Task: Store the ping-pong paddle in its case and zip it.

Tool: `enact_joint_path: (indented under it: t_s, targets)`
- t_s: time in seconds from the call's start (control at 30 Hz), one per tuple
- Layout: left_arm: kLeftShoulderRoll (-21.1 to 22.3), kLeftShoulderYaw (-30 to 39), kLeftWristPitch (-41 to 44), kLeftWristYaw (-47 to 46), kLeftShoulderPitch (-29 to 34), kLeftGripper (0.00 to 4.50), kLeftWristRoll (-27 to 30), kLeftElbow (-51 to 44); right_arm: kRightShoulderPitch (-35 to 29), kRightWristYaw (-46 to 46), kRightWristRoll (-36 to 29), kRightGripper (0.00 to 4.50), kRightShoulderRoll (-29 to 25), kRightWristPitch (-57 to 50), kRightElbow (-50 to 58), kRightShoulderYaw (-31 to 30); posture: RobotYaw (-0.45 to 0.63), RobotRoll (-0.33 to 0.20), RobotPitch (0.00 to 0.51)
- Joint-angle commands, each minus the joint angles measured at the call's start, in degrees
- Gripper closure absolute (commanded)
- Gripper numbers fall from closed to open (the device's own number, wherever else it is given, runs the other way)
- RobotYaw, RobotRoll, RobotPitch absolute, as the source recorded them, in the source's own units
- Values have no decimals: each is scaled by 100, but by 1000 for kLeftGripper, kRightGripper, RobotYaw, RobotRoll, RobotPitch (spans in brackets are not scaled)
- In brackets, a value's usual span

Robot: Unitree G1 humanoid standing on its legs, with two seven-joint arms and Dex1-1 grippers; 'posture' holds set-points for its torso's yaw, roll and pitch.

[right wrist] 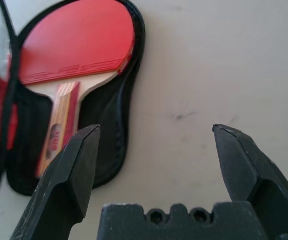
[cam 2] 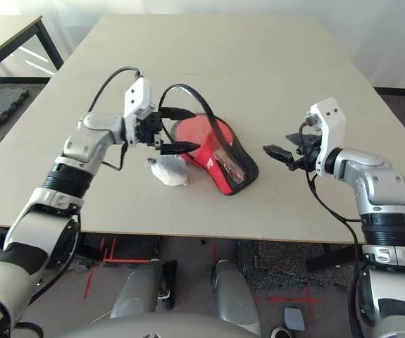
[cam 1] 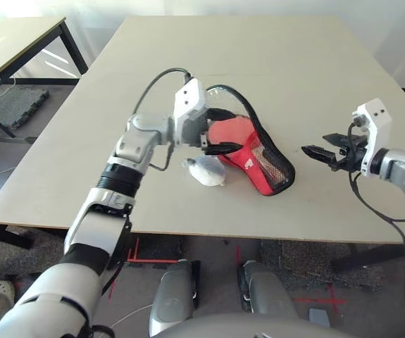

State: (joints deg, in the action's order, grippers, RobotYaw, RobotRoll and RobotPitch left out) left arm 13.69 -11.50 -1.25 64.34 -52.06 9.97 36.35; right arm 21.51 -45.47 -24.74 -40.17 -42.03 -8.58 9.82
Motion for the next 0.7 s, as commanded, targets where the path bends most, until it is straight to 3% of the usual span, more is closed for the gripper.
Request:
enact_joint_path:
  t_s: [0.03, 0.43, 0.6, 0.7]
  targets:
    - [-51, 27, -232, -91, -83, 0, -154, 277, -120, 52, -178, 62, 62, -174, 236, 139, 21, 0, 90]
    - [375, 157, 16, 130, 249, 0, -76, -105, -171, 108, -350, 62, 359, -209, 169, 147, 51, 0, 85]
    - [993, 162, 687, 766, 668, 0, 137, -943, -169, 71, -538, 62, 393, -290, 199, 209, 53, 0, 84]
    - [1334, 228, 912, 887, 843, 0, 183, -1259, -250, 3, -488, 62, 84, -254, 86, 350, 68, 0, 86]
